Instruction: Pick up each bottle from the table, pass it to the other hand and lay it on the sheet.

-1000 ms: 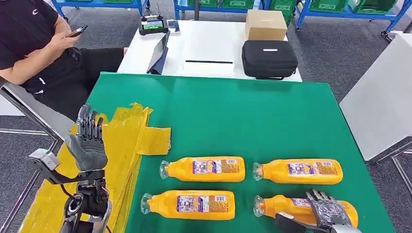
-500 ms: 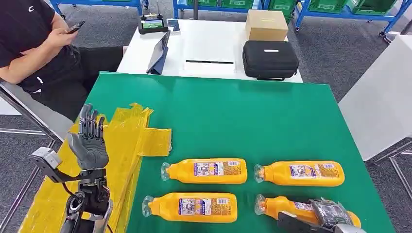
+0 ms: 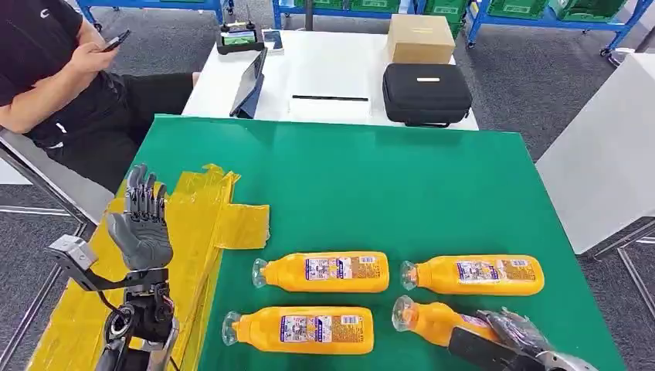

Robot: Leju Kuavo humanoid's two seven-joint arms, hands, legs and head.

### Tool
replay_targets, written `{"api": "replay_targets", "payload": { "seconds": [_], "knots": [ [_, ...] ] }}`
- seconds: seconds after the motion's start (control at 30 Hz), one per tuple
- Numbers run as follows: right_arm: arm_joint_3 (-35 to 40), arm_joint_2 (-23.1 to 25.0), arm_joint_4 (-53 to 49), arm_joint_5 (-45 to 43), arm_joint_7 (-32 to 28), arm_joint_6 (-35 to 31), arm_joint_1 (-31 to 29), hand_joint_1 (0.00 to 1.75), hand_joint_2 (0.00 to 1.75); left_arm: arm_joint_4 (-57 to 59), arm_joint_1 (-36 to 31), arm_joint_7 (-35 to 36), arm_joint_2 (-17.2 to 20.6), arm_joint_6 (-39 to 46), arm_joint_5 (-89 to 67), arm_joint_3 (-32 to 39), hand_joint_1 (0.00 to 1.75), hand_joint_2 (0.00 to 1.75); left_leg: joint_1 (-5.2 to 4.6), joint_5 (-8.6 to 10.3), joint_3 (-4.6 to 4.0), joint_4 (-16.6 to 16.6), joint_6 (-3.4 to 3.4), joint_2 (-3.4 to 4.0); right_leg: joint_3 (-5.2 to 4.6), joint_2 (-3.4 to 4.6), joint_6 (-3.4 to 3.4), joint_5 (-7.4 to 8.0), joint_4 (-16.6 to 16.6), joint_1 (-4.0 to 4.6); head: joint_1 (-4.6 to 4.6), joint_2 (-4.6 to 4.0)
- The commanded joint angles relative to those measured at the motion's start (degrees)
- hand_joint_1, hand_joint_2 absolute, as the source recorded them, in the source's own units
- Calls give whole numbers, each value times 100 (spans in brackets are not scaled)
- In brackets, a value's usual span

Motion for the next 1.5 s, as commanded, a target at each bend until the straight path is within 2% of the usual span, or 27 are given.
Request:
{"api": "replay_targets", "payload": {
  "seconds": [0.03, 0.1, 0.17, 0.3, 0.4, 0.47, 0.6, 0.63, 0.67, 0.8, 0.83, 0.9, 0.93, 1.0, 1.03, 1.07, 1.2, 1.3, 1.43, 1.5],
  "knots": [
    [-2154, 595, -541, -1407, -1698, 1498, 402, 175, 175, 268, -43, -138, 149, -175, 92, 229, 0, 0, -12, 4, -21, 0, -23, -27, -20, -41, -5, -11, 15, -13, -2, 0],
    [-2602, 909, -538, -1342, -1988, 1936, 85, 175, 175, 284, -60, -183, 164, -206, 119, 255, 0, 0, -15, 7, -15, -5, -3, -21, -10, -22, -1, -4, 5, -14, -9, 0],
    [-2661, 983, -507, -1244, -1989, 2079, -17, 175, 175, 291, -61, -184, 163, -213, 128, 264, 0, 0, -16, 14, -31, -7, -3, -19, -21, -29, -1, -2, 6, -20, -7, 0],
    [-2845, 1230, -513, -1154, -2190, 2112, -259, 175, 175, 261, -81, -175, 134, -227, 133, 250, 0, 0, -14, 14, -38, -6, -2, -21, -27, -28, -2, 0, 3, -17, -4, 0],
    [-3065, 1537, -310, -1320, -2275, 2037, -883, 175, 175, 253, -101, -146, 83, -301, 151, 175, 0, 0, -23, 15, -47, -5, -3, -17, -35, -24, -2, 2, 2, -19, -2, 0],
    [-2984, 1519, -235, -1323, -2182, 2011, -1011, 175, 175, 266, -114, -150, 77, -307, 151, 138, 0, 0, -23, 13, -45, -8, -8, -2, -36, -11, -3, 5, 0, -18, -2, 0],
    [-2975, 1514, -253, -1351, -2183, 1986, -957, 175, 175, 274, -112, -147, 89, -304, 152, 136, 0, 0, -23, 15, -45, -6, -5, -20, -35, -29, -3, 1, -1, -17, -4, 0],
    [-2946, 1889, -214, -1435, -2111, 1552, -1370, 175, 175, 292, -125, -65, 69, -331, 120, 48, 0, 0, -24, 15, -45, -6, -3, -23, -35, -31, -2, -1, 0, -18, -4, 0],
    [-2692, 1995, -92, -1432, -1983, 1316, -1725, 175, 175, 326, -163, 0, 62, -339, 77, -42, 0, 0, -23, 16, -40, -10, -10, -23, -31, -33, -5, -1, -2, -17, -4, 0],
    [-1129, 1820, 527, -1552, -1470, 169, -2977, 175, 175, 721, -670, 115, 15, -357, 36, -554, 0, 0, -21, 17, -49, -5, -4, 40, -46, 31, -4, 19, 3, -17, -4, 0],
    [-852, 1815, 740, -1496, -1346, -124, -3264, 175, 175, 759, -753, 139, -4, -337, 59, -643, 0, 175, -22, 19, -59, -2, 1, 37, -51, 29, -2, 19, 6, -18, -7, 0],
    [-183, 1918, 1436, -1162, -1105, -711, -4078, 175, 175, 785, -877, 234, -25, -306, 130, -818, 0, 175, -22, 23, -61, -2, -1, 46, -56, 34, -2, 25, 5, -18, -2, 0],
    [243, 2143, 2163, -909, -1022, -1237, -4782, 175, 175, 846, -983, 317, -70, -285, 178, -942, 0, 175, -22, 25, -55, -3, 2, 54, -54, 38, 4, 29, 4, -17, -2, 0],
    [1002, 2600, 3941, -1022, -1084, -1956, -6119, 175, 175, 1007, -1190, 404, -154, -168, 320, -1169, 0, 175, -23, 39, -53, -2, -2, 91, -62, 74, 5, 48, 8, -18, -4, 0],
    [1221, 2707, 4312, -1052, -1140, -2227, -6396, 175, 175, 1053, -1254, 395, -153, -58, 371, -1237, 0, 175, -20, 42, -56, -1, -1, 83, -59, 68, -5, 53, 10, -16, -2, 0],
    [1425, 2898, 4643, -988, -1089, -2341, -6630, 175, 175, 1106, -1323, 402, -146, 21, 402, -1290, 0, 175, -23, 46, -67, 3, -6, 128, -76, 109, -6, 67, 21, -20, -2, 0],
    [1990, 3651, 5342, -730, -949, -2778, -6973, 175, 175, 1087, -1401, 431, -101, 198, 535, -1259, 0, 175, -28, 74, -80, 1, -25, 108, -108, 86, -6, 81, 36, -21, -2, 0],
    [2074, 3594, 5330, -774, -975, -2839, -6942, 175, 175, 1046, -1366, 436, -70, 200, 555, -1267, 0, 175, -27, 85, -97, 2, -18, 51, -115, 43, 0, 66, 51, -21, -2, 0],
    [2111, 3497, 5263, -840, -973, -2789, -6919, 175, 175, 1044, -1357, 440, -69, 207, 582, -1276, 0, 175, -25, 85, -108, 4, -26, 13, -127, 8, 1, 54, 64, -21, -6, 0],
    [2326, 3701, 5624, -693, -851, -2834, -7064, 175, 175, 1012, -1315, 449, -49, 207, 641, -1298, 0, 175, -24, 91, -127, 5, -16, -12, -136, -14, 5, 55, 61, -21, -4, 0]
  ]
}}
